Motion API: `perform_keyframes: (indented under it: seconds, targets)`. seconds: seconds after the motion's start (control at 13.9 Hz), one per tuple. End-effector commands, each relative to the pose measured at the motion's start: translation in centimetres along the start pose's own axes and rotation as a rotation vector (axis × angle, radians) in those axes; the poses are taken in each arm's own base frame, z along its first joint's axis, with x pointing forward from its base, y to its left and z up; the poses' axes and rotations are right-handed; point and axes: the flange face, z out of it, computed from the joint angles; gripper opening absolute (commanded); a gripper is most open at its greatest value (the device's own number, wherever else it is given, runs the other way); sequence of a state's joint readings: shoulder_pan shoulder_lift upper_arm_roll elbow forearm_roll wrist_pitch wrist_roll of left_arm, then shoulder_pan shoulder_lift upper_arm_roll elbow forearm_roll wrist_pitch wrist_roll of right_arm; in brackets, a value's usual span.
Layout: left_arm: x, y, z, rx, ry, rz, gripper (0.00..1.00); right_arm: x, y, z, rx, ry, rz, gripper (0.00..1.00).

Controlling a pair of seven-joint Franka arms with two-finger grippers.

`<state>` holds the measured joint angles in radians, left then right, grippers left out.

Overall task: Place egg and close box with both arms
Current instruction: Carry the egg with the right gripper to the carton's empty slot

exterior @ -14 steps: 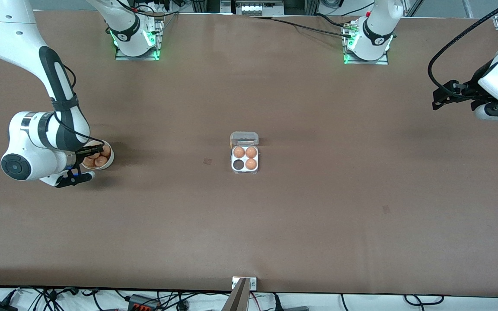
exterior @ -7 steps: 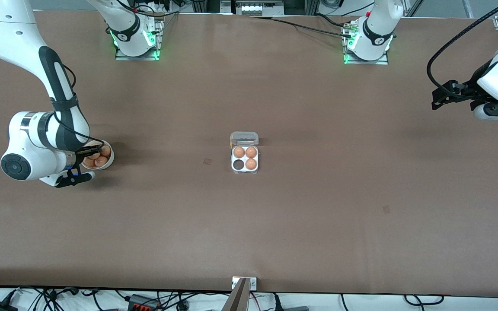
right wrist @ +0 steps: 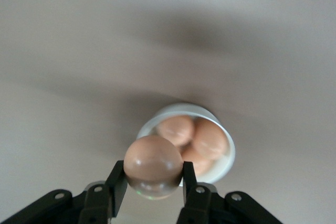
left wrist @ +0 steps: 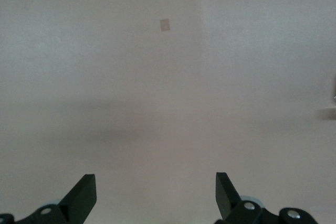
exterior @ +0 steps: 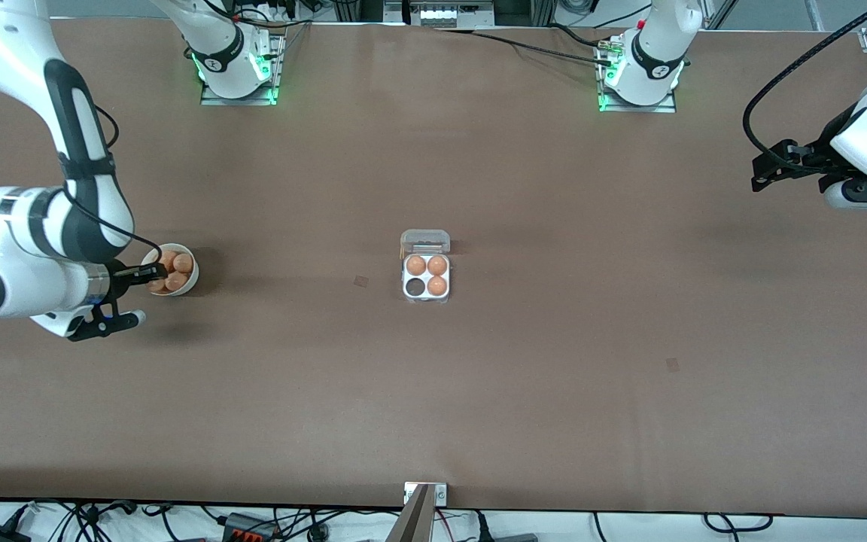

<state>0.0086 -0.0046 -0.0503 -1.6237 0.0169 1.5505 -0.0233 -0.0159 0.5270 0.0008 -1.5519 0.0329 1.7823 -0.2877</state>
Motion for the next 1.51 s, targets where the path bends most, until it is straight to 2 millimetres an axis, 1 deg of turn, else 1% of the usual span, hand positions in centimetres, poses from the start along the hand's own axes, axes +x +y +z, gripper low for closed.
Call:
perform_keyframes:
  seconds: [0.0, 0.14, 0.29, 0.36, 0.43, 0.65, 0.86, 0.93, 1.0, 1.15, 1.22, 1.29, 1.36, 1.43]
  targets:
    - [0.0, 0.0, -0.7, -0.005, -0.004, 0.020, 1.00, 1.9, -5.0, -2.8, 0.064, 0.087, -0.070, 0.18]
    - [0.0, 0.0, -0.7, -0.005, -0.004, 0.020, 1.00, 3.6, -10.3, -3.7, 0.041, 0.169, -0.135, 0.18]
    - [0.0, 0.0, -0.7, -0.005, -0.004, 0.020, 1.00, 5.4, -15.5, -3.4, 0.029, 0.254, -0.109, 0.18]
    - [0.0, 0.0, -0.7, -0.005, -0.004, 0.020, 1.00, 6.1, -18.5, -3.0, 0.025, 0.287, -0.104, 0.18]
    - [0.0, 0.0, -0.7, -0.005, -0.004, 0.021, 1.00, 6.7, -21.7, -2.3, 0.026, 0.315, -0.088, 0.18]
    - [0.0, 0.0, -0.7, -0.005, -0.002, 0.021, 1.00, 8.0, -29.0, 0.5, 0.048, 0.390, -0.047, 0.18]
    - [0.0, 0.0, -0.7, -0.005, -0.004, 0.021, 1.00, 8.2, -34.4, 3.4, 0.073, 0.409, 0.001, 0.18]
    - [0.0, 0.0, -0.7, -0.005, -0.004, 0.021, 1.00, 8.0, -36.8, 4.3, 0.086, 0.415, 0.028, 0.18]
    - [0.0, 0.0, -0.7, -0.005, -0.004, 0.021, 1.00, 8.1, -38.1, 5.1, 0.101, 0.429, 0.058, 0.18]
    - [0.0, 0.0, -0.7, -0.005, -0.004, 0.021, 1.00, 8.2, -39.9, 6.6, 0.120, 0.434, 0.096, 0.18]
    - [0.0, 0.0, -0.7, -0.005, -0.004, 0.021, 1.00, 8.2, -40.2, 7.5, 0.123, 0.421, 0.115, 0.18]
    - [0.0, 0.0, -0.7, -0.005, -0.004, 0.021, 1.00, 8.1, -40.9, 8.6, 0.136, 0.401, 0.141, 0.18]
    - [0.0, 0.0, -0.7, -0.005, -0.004, 0.021, 1.00, 7.8, -42.0, 9.1, 0.149, 0.389, 0.152, 0.18]
    - [0.0, 0.0, -0.7, -0.005, -0.004, 0.021, 1.00, 7.8, -42.2, 9.5, 0.153, 0.382, 0.162, 0.18]
